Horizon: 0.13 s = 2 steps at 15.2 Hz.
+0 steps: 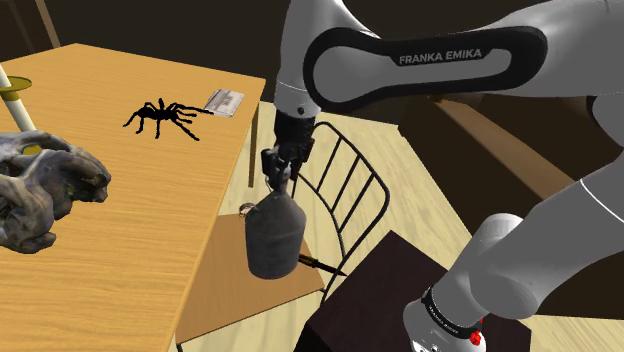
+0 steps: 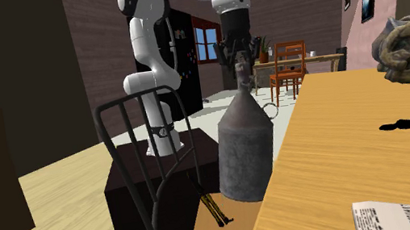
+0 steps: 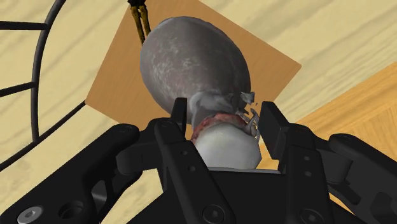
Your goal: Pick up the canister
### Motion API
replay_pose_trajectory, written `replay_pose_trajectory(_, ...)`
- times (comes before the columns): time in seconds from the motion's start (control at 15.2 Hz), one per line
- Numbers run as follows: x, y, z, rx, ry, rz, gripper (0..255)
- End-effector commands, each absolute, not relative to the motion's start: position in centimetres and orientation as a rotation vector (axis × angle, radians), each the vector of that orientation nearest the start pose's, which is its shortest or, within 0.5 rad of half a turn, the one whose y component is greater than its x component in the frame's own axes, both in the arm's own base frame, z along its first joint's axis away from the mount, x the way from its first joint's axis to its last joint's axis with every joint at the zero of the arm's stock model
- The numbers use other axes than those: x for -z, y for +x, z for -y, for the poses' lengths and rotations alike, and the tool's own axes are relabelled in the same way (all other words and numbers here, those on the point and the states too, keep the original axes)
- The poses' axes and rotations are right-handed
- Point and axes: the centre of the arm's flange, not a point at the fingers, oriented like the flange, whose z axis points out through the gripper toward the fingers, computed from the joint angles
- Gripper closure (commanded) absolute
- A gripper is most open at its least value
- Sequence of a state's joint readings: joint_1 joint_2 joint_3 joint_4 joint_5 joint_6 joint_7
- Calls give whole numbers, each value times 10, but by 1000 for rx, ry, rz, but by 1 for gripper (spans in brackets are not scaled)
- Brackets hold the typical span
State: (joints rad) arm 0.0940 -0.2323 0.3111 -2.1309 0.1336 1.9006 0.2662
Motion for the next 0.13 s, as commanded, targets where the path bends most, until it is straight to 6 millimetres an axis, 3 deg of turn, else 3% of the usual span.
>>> replay_pose_trajectory(0.0, -510, 441, -209, -30, -3087, 134, 255)
replay_pose_trajectory(0.07, -510, 441, -209, -30, -3087, 134, 255)
